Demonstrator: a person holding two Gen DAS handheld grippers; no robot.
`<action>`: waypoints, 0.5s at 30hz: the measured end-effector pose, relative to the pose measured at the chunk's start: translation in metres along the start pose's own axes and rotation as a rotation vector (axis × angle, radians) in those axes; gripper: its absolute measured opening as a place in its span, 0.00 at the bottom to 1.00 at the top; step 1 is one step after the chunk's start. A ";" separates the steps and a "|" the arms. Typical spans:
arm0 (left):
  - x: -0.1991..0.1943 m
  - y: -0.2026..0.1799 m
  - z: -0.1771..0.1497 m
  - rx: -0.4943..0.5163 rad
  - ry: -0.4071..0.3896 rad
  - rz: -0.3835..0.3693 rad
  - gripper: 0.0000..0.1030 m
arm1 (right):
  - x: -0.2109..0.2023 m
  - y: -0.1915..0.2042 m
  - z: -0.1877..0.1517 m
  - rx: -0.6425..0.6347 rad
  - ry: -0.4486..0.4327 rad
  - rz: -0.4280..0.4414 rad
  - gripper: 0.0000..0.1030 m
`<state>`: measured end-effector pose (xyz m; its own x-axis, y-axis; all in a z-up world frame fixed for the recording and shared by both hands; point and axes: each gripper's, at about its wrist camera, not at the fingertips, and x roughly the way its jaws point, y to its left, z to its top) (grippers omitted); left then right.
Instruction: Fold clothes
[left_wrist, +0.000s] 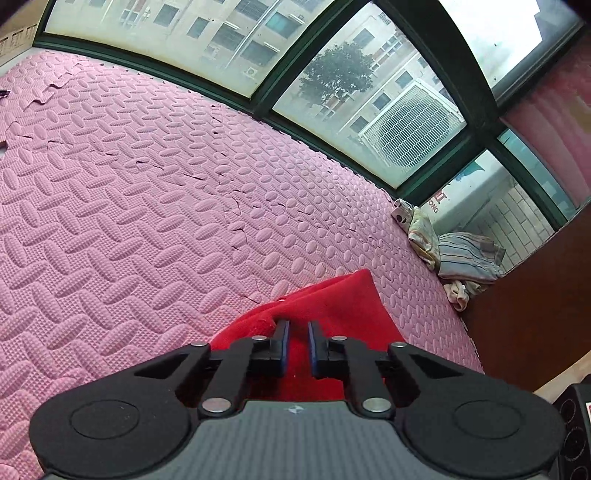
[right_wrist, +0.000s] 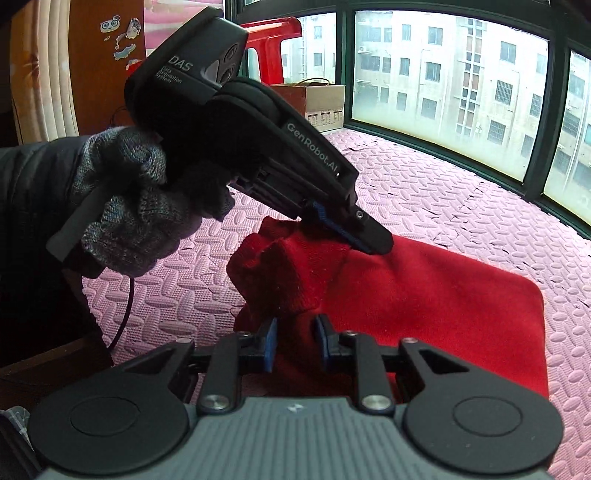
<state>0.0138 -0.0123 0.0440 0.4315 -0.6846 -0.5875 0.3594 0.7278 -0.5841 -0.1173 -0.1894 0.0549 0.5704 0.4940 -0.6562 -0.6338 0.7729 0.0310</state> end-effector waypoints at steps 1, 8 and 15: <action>-0.001 -0.001 -0.001 0.008 -0.003 0.004 0.13 | -0.002 -0.001 0.001 0.000 -0.006 0.003 0.22; 0.004 0.001 0.000 -0.010 -0.005 0.022 0.13 | 0.005 0.006 -0.001 -0.074 0.018 -0.009 0.24; 0.002 0.000 0.000 -0.013 -0.007 0.029 0.12 | -0.017 -0.004 0.006 -0.013 -0.032 0.028 0.32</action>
<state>0.0145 -0.0132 0.0426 0.4474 -0.6632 -0.6000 0.3358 0.7464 -0.5746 -0.1215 -0.1986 0.0709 0.5687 0.5280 -0.6307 -0.6564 0.7534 0.0388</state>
